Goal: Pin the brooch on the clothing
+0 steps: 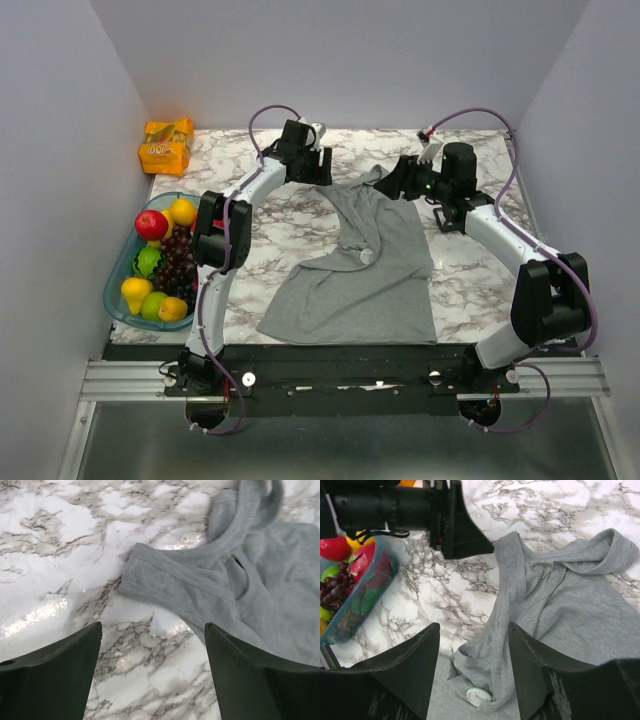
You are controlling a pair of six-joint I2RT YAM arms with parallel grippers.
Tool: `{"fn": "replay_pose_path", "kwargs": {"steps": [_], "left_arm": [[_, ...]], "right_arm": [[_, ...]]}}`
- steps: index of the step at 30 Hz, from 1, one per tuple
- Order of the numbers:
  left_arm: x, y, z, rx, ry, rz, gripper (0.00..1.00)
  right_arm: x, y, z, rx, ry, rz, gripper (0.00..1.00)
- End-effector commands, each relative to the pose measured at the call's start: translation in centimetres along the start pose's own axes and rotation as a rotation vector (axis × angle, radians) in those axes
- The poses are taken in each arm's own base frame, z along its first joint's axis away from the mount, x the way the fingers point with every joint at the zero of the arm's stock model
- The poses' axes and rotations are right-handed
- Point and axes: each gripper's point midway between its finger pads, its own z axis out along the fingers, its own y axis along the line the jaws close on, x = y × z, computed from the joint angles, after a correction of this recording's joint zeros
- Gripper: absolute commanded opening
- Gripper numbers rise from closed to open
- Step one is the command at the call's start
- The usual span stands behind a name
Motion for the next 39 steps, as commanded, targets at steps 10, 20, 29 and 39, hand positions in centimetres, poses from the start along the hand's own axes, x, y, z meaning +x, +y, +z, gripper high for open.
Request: {"fn": "replay_pose_path", "kwargs": {"steps": [10,20,29,39], "left_arm": [[-0.4,1.7,4.0,-0.074,0.049,-0.012,0.7],[2.7,0.3,4.9,-0.003,0.122,-0.013,0.65],[2.2,0.5,4.7,0.0,0.097,0.011,0.0],[-11.4,6.6,-3.2,-0.149,-0.298,0.083,0.0]], "right_arm": [[2.3,-0.6,-1.6,0.054,0.059,0.017,0.65],[2.4,0.1,-2.5,0.036,0.054,0.029,0.65],[3.2,0.0,-3.6,0.071,0.049,0.027,0.65],[4.8,-1.5,-3.3,0.125,0.105,0.034,0.65]]}}
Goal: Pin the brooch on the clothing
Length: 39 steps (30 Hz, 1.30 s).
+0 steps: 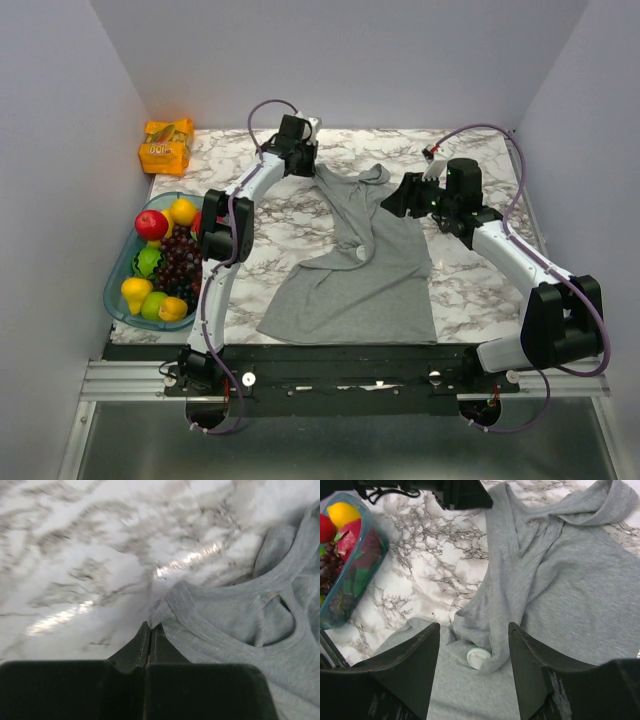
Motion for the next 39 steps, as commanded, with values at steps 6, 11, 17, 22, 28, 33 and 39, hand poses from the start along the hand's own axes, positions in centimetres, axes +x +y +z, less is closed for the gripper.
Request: {"fn": "replay_pose_path", "kwargs": {"steps": [6,11,17,22,28,33,39], "left_arm": [[-14.3,9.0,-6.0,-0.119,-0.442,0.034,0.0],[-16.2,11.8,-4.8,-0.107,-0.54,0.004,0.0],[-17.1,13.5,-4.7,-0.077,-0.612,-0.073,0.33],[-17.5,12.7,-5.9,-0.054,-0.614,-0.068,0.95],[-15.9,13.3,-10.0,-0.189,-0.57,-0.127,0.99],[-12.2,12.4,-13.5,-0.253,-0.502,-0.182,0.99],[-3.5,10.7,-11.7,-0.284,-0.245,-0.183,0.91]], "right_arm": [[2.8,-1.9,0.7,0.048,0.087,0.027,0.65],[3.9,-2.3,0.8,0.055,0.115,0.042,0.65],[5.4,-3.0,1.0,0.076,0.15,0.065,0.65],[6.2,-3.1,0.7,0.084,0.164,0.085,0.65],[7.3,-2.9,-0.7,0.11,0.168,0.1,0.65],[7.7,-2.3,-1.9,0.108,0.149,0.108,0.65],[8.8,-1.9,-2.7,0.104,0.149,0.127,0.65]]}}
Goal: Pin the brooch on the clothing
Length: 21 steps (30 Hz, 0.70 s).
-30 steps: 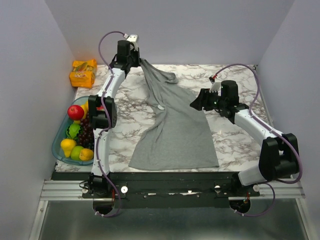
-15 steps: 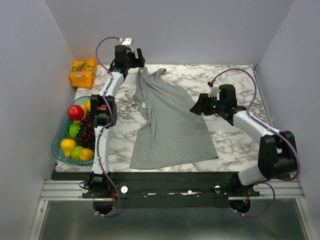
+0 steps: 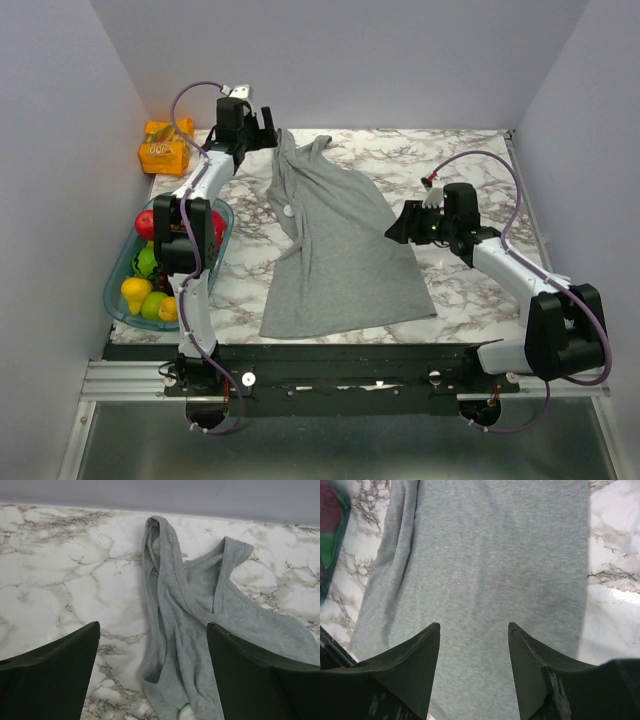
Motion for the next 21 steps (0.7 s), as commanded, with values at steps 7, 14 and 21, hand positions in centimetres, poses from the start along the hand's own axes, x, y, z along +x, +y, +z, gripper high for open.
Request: {"fn": "replay_pose_path", "kwargs": {"steps": [7,14,21], "left_arm": [[12.5,0.8,-1.7,-0.112,0.387,0.038,0.71],[15.1,1.1,-1.9,-0.105,0.452,0.027,0.69],[17.8,1.0,-1.4,-0.082,0.527,-0.002,0.66]], "right_arm": [[2.1,0.2,-0.8,0.03,0.011,0.027,0.64],[3.3,1.2,0.1,0.018,0.038,0.023,0.64],[2.0,-1.4,0.6,0.188,0.012,0.044,0.65]]}}
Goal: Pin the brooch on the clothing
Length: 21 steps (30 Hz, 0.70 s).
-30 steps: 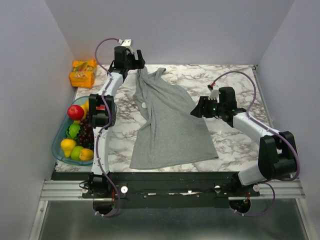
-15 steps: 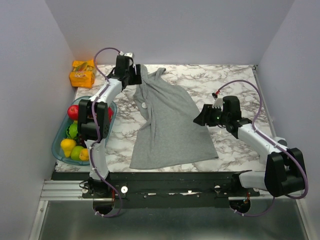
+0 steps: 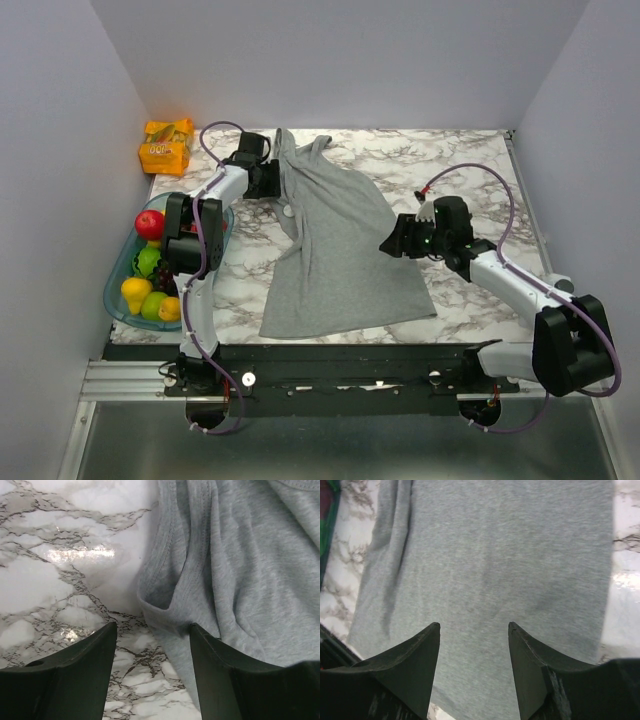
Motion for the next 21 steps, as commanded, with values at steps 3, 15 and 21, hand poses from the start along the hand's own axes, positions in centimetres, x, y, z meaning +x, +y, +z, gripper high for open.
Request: {"fn": "replay_pose_path", "kwargs": {"steps": [3,15,21], "left_arm": [[2.3,-1.1,1.3,0.079,0.07,-0.031,0.66],[1.1,-2.8,1.0,0.172,0.028,-0.051,0.18],[1.1,-2.4,0.8,0.165,0.032,-0.04,0.0]], "right_arm": [[-2.7,-3.3,1.4,0.213,0.011,0.008,0.65],[-6.4,-8.4,7.2,0.334,0.192,0.017,0.66],[-6.4,-9.6,9.4,0.354,0.291,0.013,0.64]]}}
